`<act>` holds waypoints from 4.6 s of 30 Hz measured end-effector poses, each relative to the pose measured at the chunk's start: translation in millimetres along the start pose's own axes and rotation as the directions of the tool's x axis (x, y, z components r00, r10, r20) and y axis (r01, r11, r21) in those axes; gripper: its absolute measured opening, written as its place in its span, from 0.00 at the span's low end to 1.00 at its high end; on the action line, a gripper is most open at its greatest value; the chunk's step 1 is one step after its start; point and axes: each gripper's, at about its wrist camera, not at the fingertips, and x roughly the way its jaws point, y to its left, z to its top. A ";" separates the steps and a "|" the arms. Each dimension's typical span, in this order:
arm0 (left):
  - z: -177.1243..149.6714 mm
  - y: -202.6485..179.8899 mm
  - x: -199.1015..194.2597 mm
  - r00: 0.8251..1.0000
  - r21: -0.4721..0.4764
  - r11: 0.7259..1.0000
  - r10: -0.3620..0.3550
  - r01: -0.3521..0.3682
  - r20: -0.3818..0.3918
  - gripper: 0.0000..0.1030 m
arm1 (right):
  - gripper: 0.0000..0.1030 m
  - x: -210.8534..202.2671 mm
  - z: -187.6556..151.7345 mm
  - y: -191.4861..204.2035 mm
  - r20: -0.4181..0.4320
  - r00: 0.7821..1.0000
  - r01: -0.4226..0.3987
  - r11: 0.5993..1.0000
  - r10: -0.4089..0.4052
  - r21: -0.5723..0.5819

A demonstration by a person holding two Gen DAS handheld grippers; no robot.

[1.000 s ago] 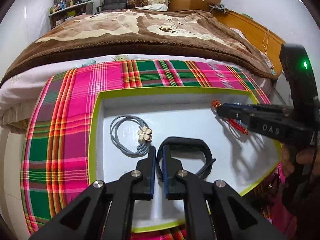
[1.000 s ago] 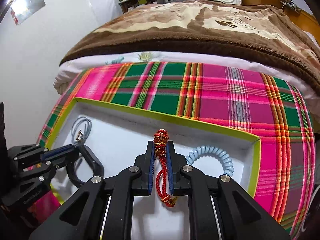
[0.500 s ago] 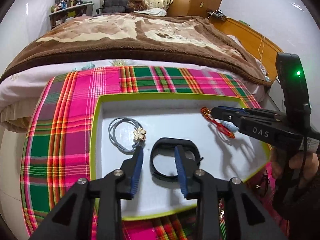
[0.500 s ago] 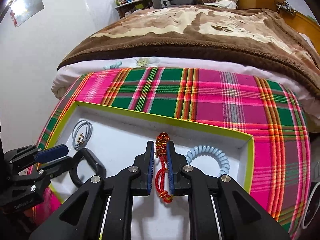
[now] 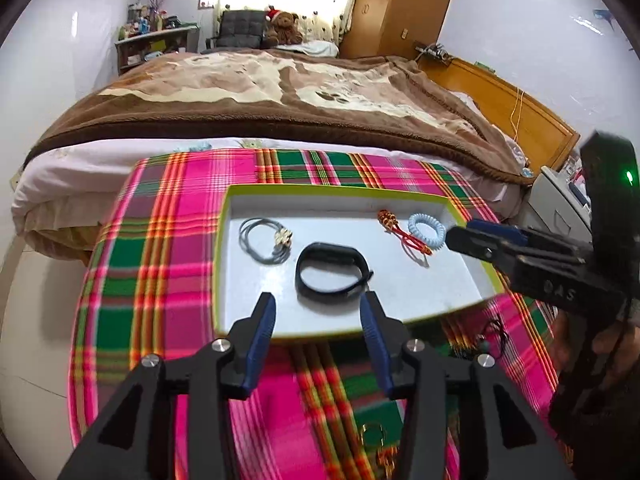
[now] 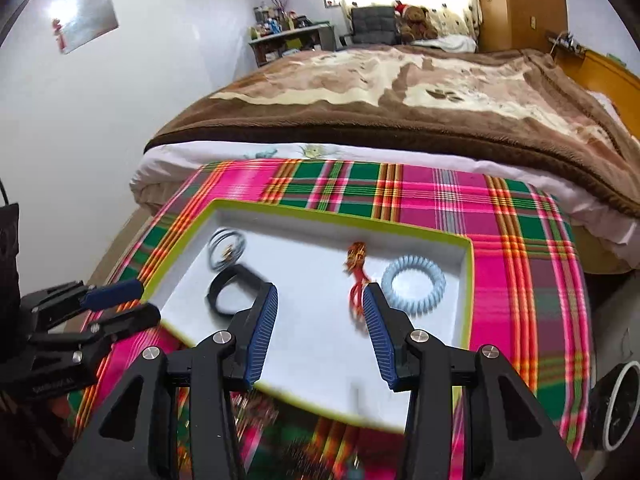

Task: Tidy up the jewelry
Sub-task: 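Withdraw both tools from the tray toward the remaining jewelry on the cloth, then grasp the gold ring with left tool while right tool grasps the red ornament, then carry the gold ring into the tray and open left tool while right tool releases the red ornament there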

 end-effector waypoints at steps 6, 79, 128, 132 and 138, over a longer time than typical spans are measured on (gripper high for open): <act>-25.9 3.9 -25.5 1.000 -0.018 1.000 -0.002 0.002 0.027 0.45 | 0.44 -27.3 -46.4 30.0 -0.025 0.998 -0.062 0.996 0.061 -0.065; -93.7 -55.5 13.5 0.990 0.240 0.969 0.090 -0.063 -0.104 0.45 | 0.08 -88.0 -121.0 36.7 0.074 0.989 -0.123 0.991 0.126 -0.043; 35.2 -52.1 63.6 0.993 0.129 0.986 -0.097 0.105 -0.063 0.23 | 0.08 -18.6 -39.8 -49.0 0.035 0.995 0.081 0.984 -0.088 0.161; 43.8 -54.3 84.1 0.991 0.127 0.985 -0.102 0.113 -0.089 0.23 | 0.08 -3.3 -33.4 -53.6 0.006 0.993 0.113 0.981 -0.115 0.156; 51.0 -47.4 110.2 0.988 0.087 0.990 -0.097 0.108 -0.123 0.23 | 0.08 20.3 -29.3 -58.5 -0.065 0.987 0.154 0.980 -0.147 0.126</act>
